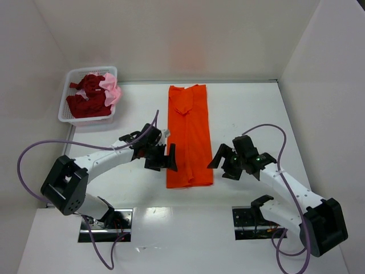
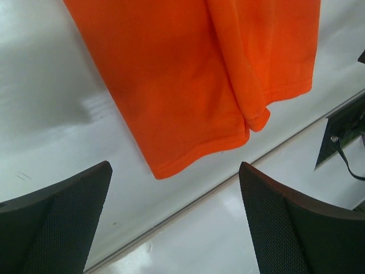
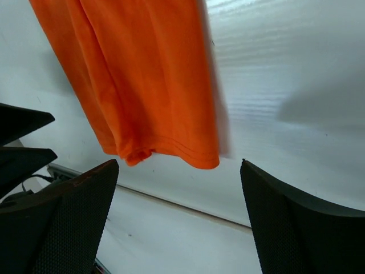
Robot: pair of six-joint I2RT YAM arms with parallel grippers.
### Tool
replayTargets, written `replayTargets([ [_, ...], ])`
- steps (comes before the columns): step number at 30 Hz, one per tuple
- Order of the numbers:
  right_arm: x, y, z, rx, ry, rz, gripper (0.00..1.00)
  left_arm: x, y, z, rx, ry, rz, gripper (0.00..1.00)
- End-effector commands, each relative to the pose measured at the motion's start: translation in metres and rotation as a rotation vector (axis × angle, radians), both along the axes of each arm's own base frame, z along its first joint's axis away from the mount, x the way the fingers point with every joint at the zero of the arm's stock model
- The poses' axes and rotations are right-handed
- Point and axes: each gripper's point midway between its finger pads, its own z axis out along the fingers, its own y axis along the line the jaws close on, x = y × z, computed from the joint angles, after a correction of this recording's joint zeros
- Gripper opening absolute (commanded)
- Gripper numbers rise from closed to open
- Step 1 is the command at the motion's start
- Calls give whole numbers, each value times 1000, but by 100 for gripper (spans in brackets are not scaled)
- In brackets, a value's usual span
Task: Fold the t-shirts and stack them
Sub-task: Grab the bottom of the folded rectangular tshirt with both arms
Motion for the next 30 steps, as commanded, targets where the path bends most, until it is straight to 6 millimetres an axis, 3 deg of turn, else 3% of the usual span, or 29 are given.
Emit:
replayTargets([
  [1, -18, 5, -4, 18, 57, -22, 91, -15, -4, 7, -52, 63, 0, 100],
  [7, -29, 10, -19, 31, 103, -1, 79, -36, 0, 1, -60, 161, 15, 99],
  [15, -25, 5, -29, -11, 117, -22, 78, -43, 9, 6, -62, 170, 126, 96],
  [30, -5, 14, -42, -57, 117, 30, 69, -54, 7, -30, 72, 242, 153, 92],
])
